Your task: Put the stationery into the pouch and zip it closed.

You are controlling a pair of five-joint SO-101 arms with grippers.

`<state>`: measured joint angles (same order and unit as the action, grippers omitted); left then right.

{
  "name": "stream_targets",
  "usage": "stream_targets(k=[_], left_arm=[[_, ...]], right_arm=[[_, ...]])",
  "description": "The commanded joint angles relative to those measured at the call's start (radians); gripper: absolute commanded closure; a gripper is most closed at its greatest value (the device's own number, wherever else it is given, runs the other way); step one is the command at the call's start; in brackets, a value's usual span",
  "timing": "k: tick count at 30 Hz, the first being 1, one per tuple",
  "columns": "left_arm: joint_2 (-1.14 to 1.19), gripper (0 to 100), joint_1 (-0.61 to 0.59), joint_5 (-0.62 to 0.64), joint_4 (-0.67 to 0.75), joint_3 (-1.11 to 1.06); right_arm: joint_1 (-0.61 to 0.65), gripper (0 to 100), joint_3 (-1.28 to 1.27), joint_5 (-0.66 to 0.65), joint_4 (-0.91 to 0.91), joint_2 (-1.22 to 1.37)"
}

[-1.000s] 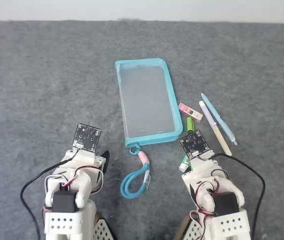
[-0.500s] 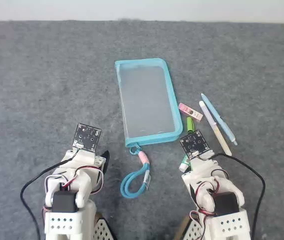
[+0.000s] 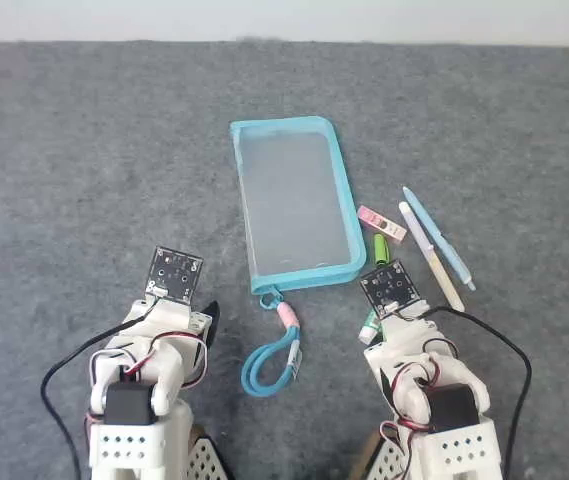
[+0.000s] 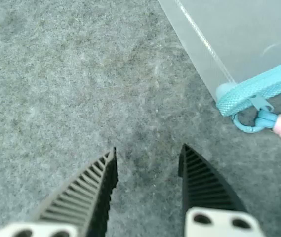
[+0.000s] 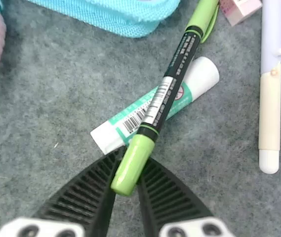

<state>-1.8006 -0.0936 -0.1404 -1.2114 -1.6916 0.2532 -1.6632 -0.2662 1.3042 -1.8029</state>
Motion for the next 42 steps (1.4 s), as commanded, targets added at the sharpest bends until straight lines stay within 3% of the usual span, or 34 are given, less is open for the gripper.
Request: stream_targets(k=[1, 17, 21, 25, 34, 42], left_arm=[[-0.017, 81, -0.003, -0.006, -0.005, 0.005], [-0.017, 81, -0.003, -0.006, -0.005, 0.005], [-0.017, 81, -0.003, -0.006, -0.005, 0.005], [-0.017, 81, -0.002, -0.006, -0.005, 0.005], [-0.017, 81, -0.003, -0.006, -0.005, 0.005], [-0.017, 81, -0.003, -0.006, -0.005, 0.005]], right_arm=[[-0.001, 99.2, -0.021, 0.006, 0.005, -0.013], [-0.004, 99.2, -0.021, 0.003, -0.05, -0.013], [-0.081, 99.2, -0.011, -0.003, -0.157, -0.013], [-0.173, 99.2, 0.08, -0.172, -0.177, -0.004], [-0.228, 99.2, 0.23, -0.189, -0.093, 0.004], [-0.156, 99.2, 0.491, -0.209, -0.088, 0.404]])
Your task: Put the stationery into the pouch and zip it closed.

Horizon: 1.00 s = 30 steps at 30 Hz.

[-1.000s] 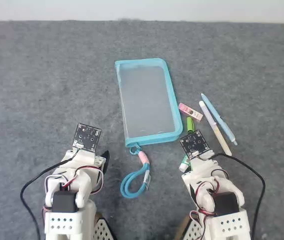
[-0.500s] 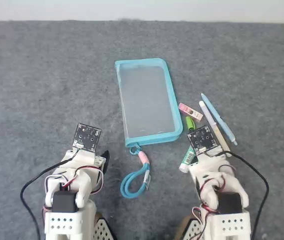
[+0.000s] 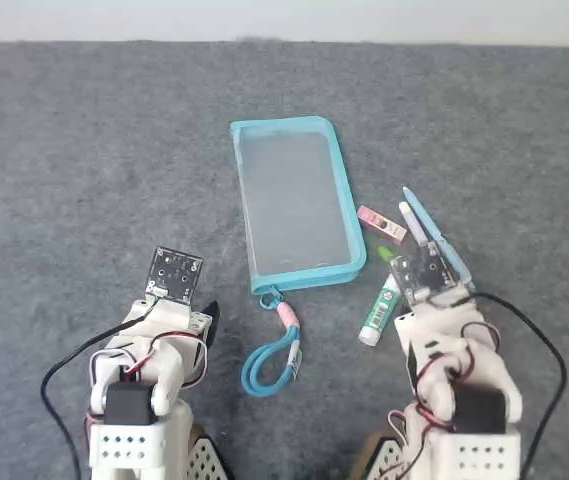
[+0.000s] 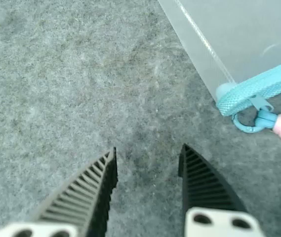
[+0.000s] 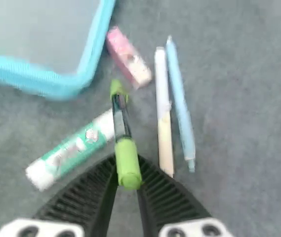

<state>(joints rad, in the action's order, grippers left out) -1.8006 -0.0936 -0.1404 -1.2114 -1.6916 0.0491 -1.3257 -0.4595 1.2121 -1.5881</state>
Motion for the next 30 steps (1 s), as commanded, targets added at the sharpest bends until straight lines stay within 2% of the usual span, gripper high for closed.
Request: stream_targets(k=[1, 6, 10, 14, 18, 26, 30], left_arm=[[-0.017, 81, -0.003, -0.006, -0.005, 0.005], [-0.017, 81, -0.003, -0.006, -0.005, 0.005], [-0.017, 81, -0.003, -0.006, -0.005, 0.005], [-0.017, 81, -0.003, -0.006, -0.005, 0.005], [-0.017, 81, -0.003, -0.006, -0.005, 0.005], [-0.017, 81, -0.003, -0.006, -0.005, 0.005], [-0.017, 81, -0.003, -0.006, -0.005, 0.005]], right_arm=[[0.073, 99.2, 0.195, -0.015, 0.004, 0.26], [0.211, 99.2, 0.353, -0.005, 0.012, 0.564], [0.337, 99.1, 0.448, 0.109, 0.01, 0.746], [0.49, 99.1, 0.572, 0.149, 0.019, 0.898], [0.561, 98.9, 0.704, 0.226, 0.018, 1.055], [0.702, 79.2, 0.848, 0.245, 0.008, 1.336], [0.782, 77.4, 0.848, 0.287, -0.045, 1.419]])
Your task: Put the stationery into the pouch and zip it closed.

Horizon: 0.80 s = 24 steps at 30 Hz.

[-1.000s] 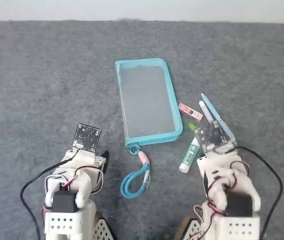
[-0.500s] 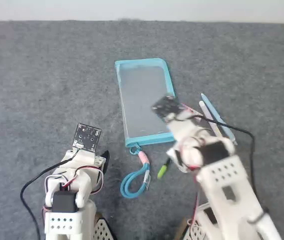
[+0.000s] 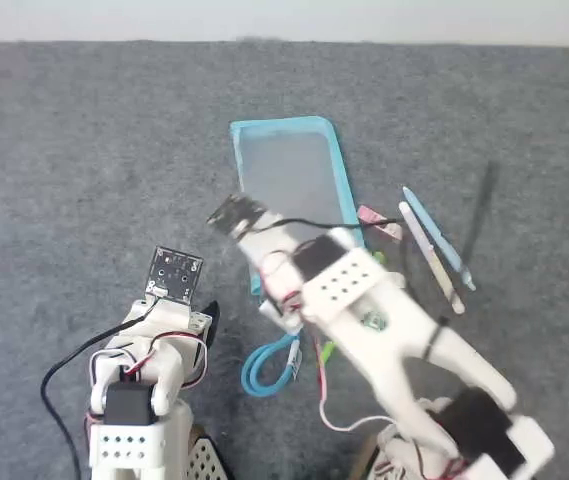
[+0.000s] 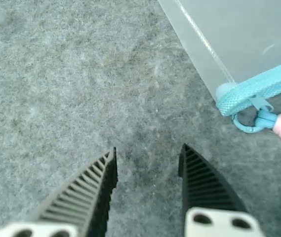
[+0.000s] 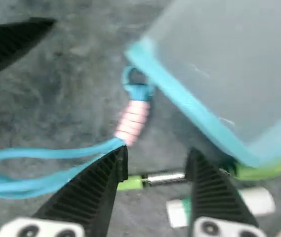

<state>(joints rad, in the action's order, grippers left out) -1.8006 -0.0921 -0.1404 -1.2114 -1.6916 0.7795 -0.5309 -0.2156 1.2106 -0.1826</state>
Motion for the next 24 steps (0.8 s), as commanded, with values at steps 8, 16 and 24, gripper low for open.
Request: stream_targets(k=[8, 16, 24], left_arm=[[-0.017, 81, -0.005, -0.006, -0.005, 0.005], [-0.017, 81, -0.005, -0.006, -0.005, 0.005], [-0.017, 81, -0.005, -0.006, -0.005, 0.005]], right_arm=[[0.028, 77.5, -0.011, 0.181, -0.162, 0.041], [0.031, 77.5, -0.078, 0.224, -0.183, 0.041], [0.031, 77.5, -0.153, 0.224, -0.275, 0.042]])
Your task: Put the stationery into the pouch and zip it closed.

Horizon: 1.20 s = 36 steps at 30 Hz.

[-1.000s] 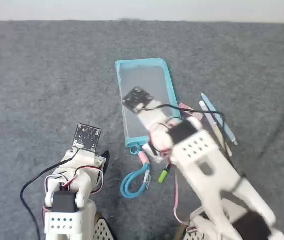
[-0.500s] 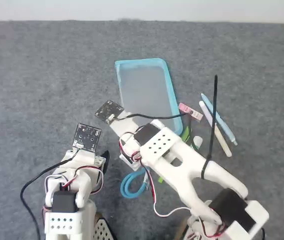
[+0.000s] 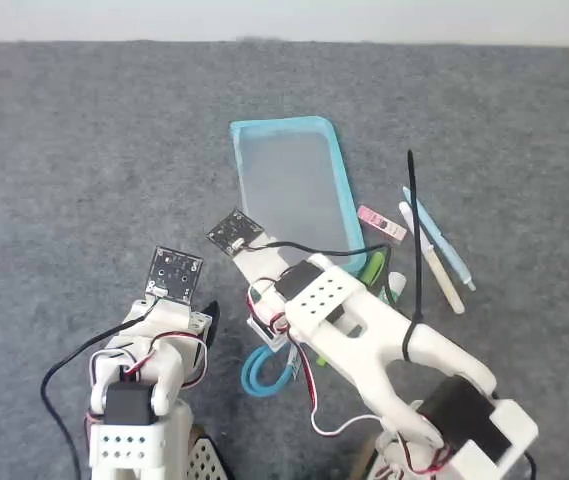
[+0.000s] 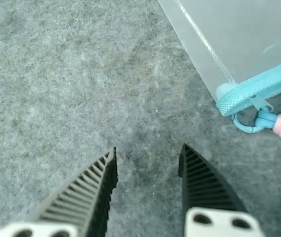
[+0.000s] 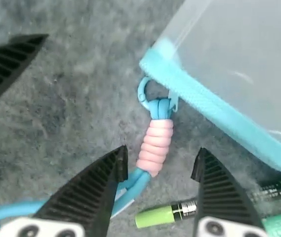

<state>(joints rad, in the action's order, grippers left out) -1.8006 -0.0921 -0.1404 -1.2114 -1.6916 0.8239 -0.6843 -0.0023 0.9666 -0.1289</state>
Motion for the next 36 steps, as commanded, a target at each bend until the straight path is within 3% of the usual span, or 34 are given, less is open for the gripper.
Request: stream_targets(k=[1, 20, 36], left_arm=[[-0.017, 81, -0.005, -0.006, -0.005, 0.005], [-0.017, 81, -0.005, -0.006, -0.005, 0.005], [-0.017, 81, -0.005, -0.006, -0.005, 0.005]], right_arm=[[-0.013, 77.5, 0.0, 0.011, -0.031, -0.012], [-0.018, 77.5, -0.063, 0.002, -0.163, -0.012], [-0.045, 77.6, -0.054, -0.055, -0.154, -0.01]])
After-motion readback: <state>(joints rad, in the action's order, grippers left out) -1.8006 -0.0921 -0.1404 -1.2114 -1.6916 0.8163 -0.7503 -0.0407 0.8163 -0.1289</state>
